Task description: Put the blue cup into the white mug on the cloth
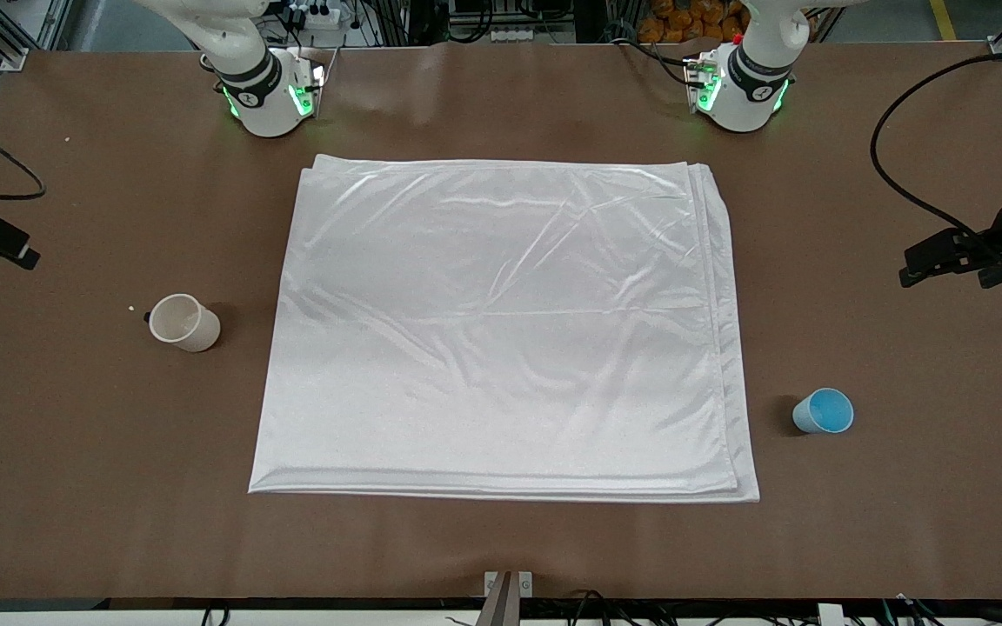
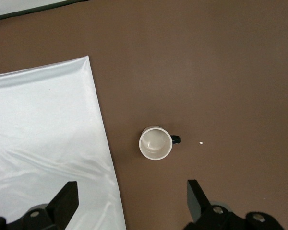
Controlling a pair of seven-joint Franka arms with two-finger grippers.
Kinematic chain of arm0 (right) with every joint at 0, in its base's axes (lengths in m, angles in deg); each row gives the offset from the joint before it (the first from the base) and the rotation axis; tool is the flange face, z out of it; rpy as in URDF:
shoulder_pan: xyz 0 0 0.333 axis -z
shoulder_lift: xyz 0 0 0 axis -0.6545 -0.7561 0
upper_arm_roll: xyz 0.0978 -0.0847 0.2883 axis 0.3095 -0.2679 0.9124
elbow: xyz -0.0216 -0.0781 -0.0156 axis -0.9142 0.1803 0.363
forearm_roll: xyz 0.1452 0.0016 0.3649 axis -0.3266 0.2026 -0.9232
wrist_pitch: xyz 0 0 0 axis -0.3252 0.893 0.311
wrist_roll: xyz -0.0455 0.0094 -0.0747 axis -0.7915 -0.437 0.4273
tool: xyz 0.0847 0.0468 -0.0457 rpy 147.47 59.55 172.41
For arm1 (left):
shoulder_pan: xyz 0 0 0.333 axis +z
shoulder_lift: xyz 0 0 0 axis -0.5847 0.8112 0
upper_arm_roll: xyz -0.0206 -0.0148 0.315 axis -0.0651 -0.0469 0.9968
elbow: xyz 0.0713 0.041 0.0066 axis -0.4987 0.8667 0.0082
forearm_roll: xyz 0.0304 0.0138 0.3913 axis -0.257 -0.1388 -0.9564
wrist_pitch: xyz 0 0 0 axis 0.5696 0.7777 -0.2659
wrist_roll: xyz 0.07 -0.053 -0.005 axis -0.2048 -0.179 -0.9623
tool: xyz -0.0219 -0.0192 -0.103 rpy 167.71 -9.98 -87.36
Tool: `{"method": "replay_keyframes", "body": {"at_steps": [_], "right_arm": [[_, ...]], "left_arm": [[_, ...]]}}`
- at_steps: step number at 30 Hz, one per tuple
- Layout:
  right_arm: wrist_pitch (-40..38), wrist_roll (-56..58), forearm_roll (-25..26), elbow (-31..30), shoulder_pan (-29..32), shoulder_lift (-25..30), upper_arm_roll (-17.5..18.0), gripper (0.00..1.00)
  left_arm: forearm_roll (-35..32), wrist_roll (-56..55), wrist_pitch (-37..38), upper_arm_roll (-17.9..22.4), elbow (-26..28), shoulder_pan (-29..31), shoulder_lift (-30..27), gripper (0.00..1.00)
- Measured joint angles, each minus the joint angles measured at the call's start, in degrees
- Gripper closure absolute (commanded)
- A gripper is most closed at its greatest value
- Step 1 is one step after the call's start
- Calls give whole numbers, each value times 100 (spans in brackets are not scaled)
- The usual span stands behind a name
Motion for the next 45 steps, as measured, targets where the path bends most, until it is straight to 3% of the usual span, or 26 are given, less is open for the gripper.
{"method": "replay_keyframes", "body": {"at_steps": [32,45], "right_arm": [[373,405,-1,-249,0,90,9,0],[766,1119,-1,-384,33,-241,-10,0]], "left_arm": [[-372,4,-224,-14,9,-3,32,0],[-420,4,-424,-7,121,2,520,0]]}}
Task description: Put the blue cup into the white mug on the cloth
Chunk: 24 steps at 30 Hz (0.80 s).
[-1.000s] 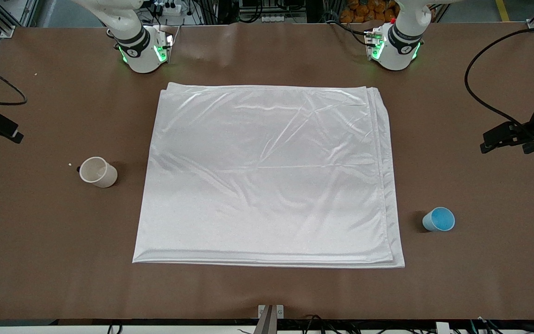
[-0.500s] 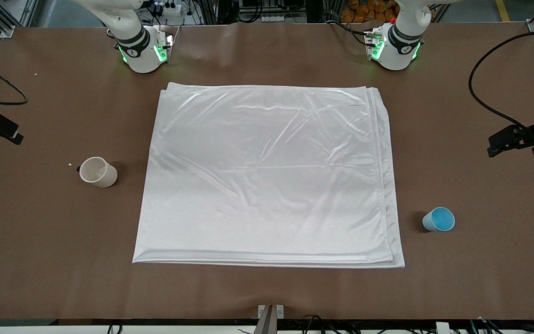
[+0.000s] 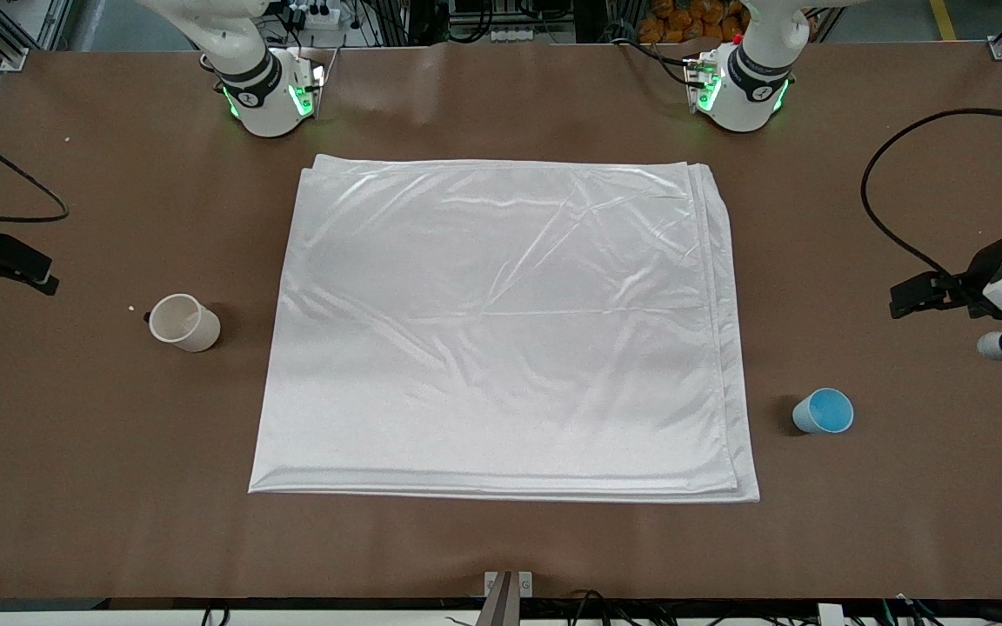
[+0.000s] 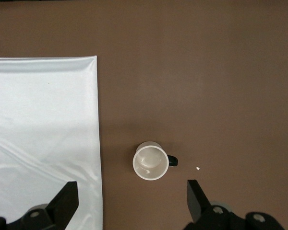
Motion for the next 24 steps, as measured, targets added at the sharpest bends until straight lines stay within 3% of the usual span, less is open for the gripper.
{"method": "replay_keyframes", "body": {"at_steps": [18,24], "right_arm": [[884,1681,27,-708,158,-391,-19,1],[1078,2478,29,-770,310,-676,-31,1]], "left_arm": [[-347,1,-508,-16,25,-19,436,0],[-347,1,-1203,-11,318,36,612,0]]}}
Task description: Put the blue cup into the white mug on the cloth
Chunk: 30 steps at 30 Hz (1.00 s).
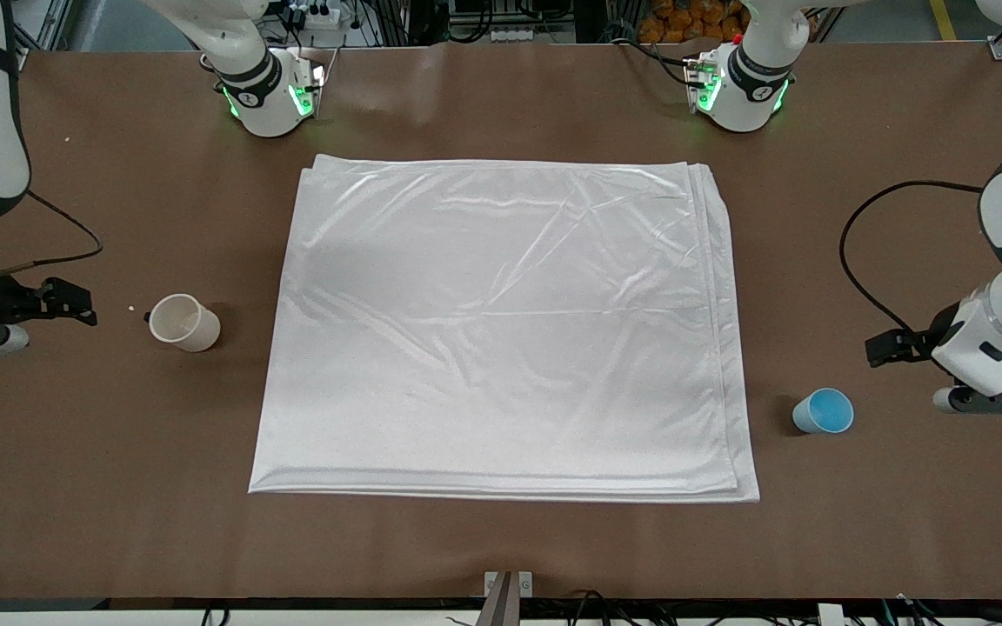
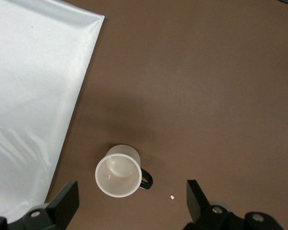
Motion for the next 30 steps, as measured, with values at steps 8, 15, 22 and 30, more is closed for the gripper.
{"method": "replay_keyframes", "body": {"at_steps": [8,15,22,30], "right_arm": [[237,1025,1,-80,245,-380,-21,1],[761,1953,2,-491,346,-471,-27,0],[1255,2849,2,-968,408,-471,-30,0],[2031,3882,104,-1631,485,-472,-36,0]], "left_arm": [[1,2,-752,0,502,200,150,0],[2,2,-960,-12,600,204,407,0],[5,2,-1258,-12,613,213,826,0],[5,2,-1456,-6,610,352,1148,0]]}}
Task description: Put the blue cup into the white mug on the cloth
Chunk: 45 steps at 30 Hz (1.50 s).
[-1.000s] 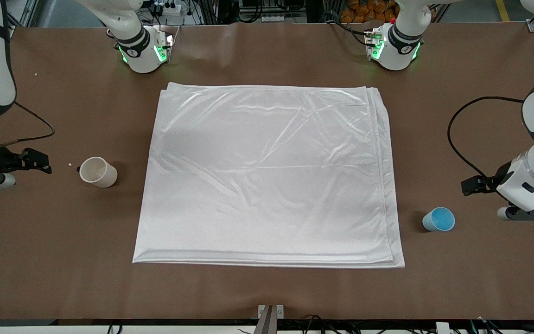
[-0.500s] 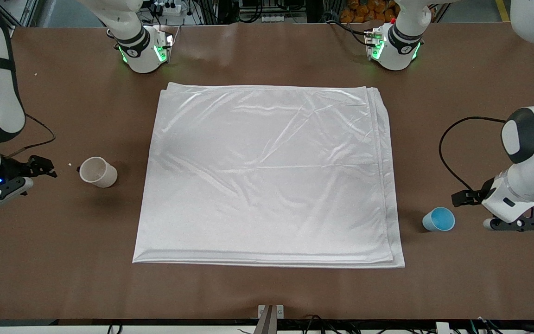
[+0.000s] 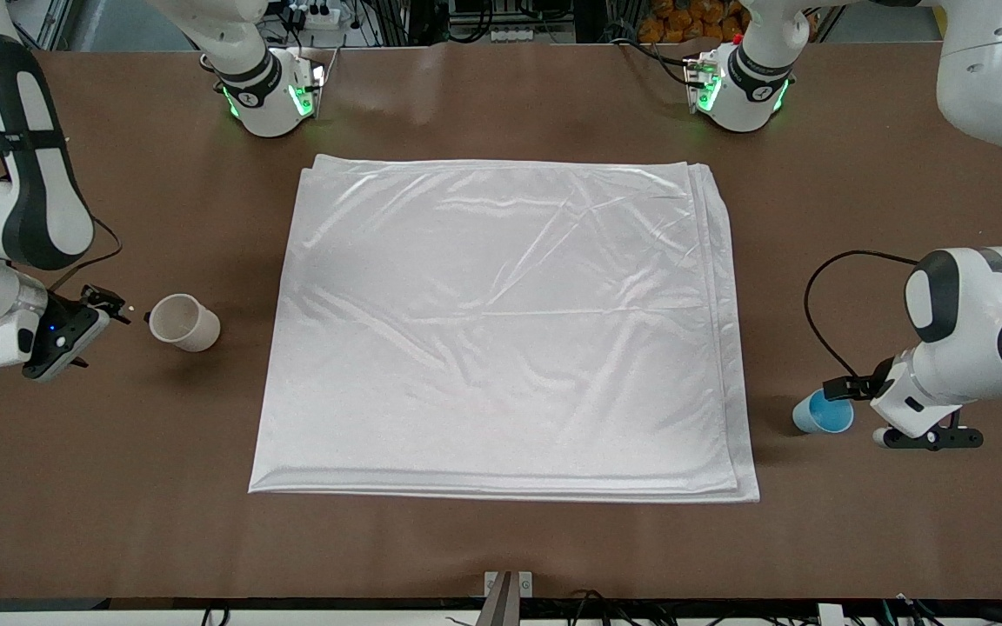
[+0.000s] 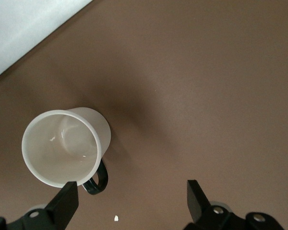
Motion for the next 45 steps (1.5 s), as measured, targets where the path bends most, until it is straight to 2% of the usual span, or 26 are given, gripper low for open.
{"method": "replay_keyframes", "body": {"at_steps": [15,26,40,45], "right_arm": [[590,2146,205,-585,254,1,-2,0],[1519,2568,228,-1350,334,0,-1,0],[1917,3022,232,-1739,354,1,1,0],[2073,3095,232,-1860,357,2,1,0]], "left_arm": [[43,0,-70,-31,-3,134,326,0],[46,0,-303,-33,-43,142,543,0],[46,126,-522,-32,-104,200,634,0],[46,148,-600,-32,-108,251,703,11]]}}
